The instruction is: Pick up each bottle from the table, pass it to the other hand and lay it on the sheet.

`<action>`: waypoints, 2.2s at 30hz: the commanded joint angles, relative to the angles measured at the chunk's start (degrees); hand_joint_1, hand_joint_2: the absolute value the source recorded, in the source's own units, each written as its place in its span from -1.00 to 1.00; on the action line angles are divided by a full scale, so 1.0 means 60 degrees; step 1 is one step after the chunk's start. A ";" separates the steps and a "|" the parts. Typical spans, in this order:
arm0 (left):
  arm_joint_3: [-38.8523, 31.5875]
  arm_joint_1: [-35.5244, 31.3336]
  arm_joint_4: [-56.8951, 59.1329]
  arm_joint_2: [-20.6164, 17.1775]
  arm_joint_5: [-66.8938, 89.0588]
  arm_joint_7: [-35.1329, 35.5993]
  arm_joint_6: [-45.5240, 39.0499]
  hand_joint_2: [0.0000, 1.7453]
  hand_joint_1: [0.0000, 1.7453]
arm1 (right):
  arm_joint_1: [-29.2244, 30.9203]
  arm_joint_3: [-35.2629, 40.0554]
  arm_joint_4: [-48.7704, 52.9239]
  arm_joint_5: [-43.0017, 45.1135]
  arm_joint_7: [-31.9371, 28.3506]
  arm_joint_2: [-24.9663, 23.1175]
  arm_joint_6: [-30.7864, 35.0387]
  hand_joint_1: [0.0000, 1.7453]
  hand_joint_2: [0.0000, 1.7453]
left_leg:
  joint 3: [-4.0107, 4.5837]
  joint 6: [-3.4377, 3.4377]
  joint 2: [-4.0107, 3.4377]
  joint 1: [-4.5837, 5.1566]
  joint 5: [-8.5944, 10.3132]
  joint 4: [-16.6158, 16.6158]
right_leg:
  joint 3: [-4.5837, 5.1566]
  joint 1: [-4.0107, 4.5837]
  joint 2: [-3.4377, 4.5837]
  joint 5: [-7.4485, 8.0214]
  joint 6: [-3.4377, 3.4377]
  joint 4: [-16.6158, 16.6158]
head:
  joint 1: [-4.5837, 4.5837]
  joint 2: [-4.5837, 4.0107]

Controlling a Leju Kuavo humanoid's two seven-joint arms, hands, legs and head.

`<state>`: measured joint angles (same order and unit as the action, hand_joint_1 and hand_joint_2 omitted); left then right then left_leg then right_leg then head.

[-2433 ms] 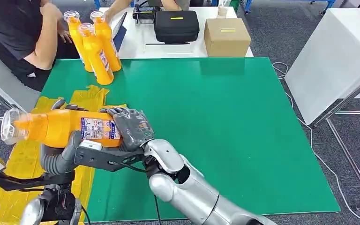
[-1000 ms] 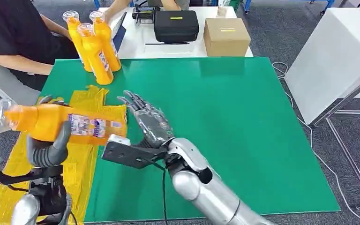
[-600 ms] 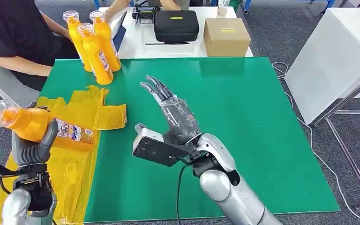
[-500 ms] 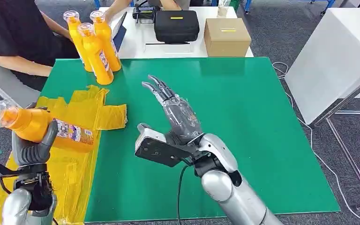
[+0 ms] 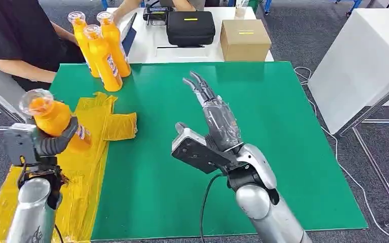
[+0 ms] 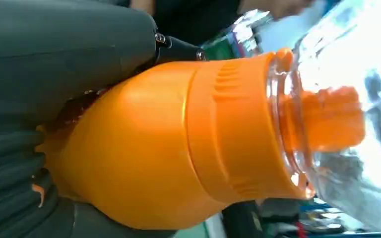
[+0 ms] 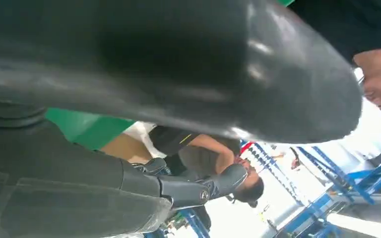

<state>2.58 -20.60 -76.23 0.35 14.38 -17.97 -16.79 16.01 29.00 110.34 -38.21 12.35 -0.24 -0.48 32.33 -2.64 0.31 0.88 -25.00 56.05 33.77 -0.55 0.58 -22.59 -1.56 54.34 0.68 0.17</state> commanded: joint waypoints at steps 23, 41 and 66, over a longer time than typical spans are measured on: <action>0.3080 0.1196 0.2527 -0.0827 0.9378 0.1331 -0.3319 1.00 1.00 | -0.0080 -0.0789 -0.0352 0.0369 -0.1083 0.0196 -0.0688 -1.00 -1.00 | -0.0042 0.0035 -0.0017 -0.0014 -0.0028 -0.0003 | -0.0050 0.0009 0.0005 -0.0021 0.0012 -0.0004 | 0.0000 0.0000; 0.2712 -0.1497 0.7617 -0.0571 1.1278 0.2596 -0.3708 1.00 1.00 | 0.0096 -0.0416 -0.0151 0.0426 -0.1030 -0.0001 -0.1360 -1.00 -1.00 | -0.0021 0.0038 0.0020 -0.0016 -0.0011 0.0003 | -0.0038 0.0013 -0.0030 -0.0016 0.0016 0.0004 | -0.0004 0.0000; 0.2049 -0.1694 0.8021 -0.0428 1.1935 0.3430 -0.2660 -1.00 -1.00 | -0.0144 -0.0285 -0.0422 0.0536 -0.1601 0.0235 -0.1252 -1.00 -1.00 | -0.0068 0.0017 0.0002 -0.0006 0.0002 -0.0010 | -0.0081 0.0002 -0.0011 -0.0006 0.0006 -0.0002 | -0.0004 0.0000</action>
<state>16.63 -30.61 -31.71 -3.30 85.88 3.30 -33.03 14.05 26.01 110.42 -35.30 2.93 -0.20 -8.28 32.05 -2.65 0.39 0.87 -24.92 56.02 33.41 -0.55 0.48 -22.59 -1.54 54.39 0.66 0.17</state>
